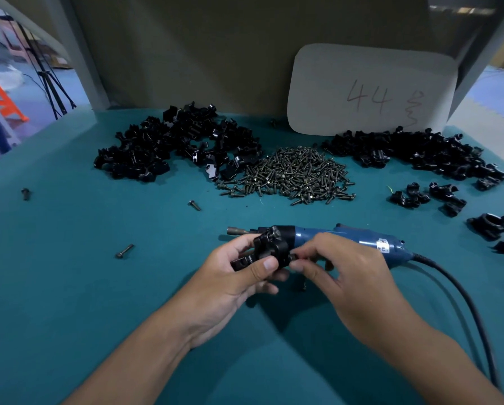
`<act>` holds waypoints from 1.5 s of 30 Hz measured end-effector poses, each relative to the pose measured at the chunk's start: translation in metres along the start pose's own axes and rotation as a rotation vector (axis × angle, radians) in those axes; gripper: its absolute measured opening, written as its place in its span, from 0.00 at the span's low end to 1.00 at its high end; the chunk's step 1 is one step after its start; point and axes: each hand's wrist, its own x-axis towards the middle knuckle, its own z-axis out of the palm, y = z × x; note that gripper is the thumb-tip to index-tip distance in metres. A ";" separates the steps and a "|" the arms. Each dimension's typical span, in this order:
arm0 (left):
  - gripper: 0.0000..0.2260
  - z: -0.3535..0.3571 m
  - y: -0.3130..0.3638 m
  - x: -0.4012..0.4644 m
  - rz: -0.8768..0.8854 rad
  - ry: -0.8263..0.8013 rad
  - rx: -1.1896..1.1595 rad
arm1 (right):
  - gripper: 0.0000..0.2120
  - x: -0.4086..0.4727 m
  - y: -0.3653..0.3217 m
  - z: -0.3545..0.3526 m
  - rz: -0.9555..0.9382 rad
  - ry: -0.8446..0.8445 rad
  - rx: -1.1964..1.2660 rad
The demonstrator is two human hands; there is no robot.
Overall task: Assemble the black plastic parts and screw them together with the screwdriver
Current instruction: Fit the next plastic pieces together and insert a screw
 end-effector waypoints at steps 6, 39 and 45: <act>0.18 0.001 0.001 -0.001 -0.050 -0.031 -0.021 | 0.11 -0.002 0.002 0.002 0.056 -0.015 -0.039; 0.15 0.004 0.005 -0.004 -0.147 -0.098 -0.111 | 0.17 -0.002 -0.013 -0.009 0.002 -0.163 -0.324; 0.16 0.004 0.004 -0.005 -0.158 -0.094 -0.109 | 0.13 0.001 -0.008 -0.009 -0.063 -0.271 -0.274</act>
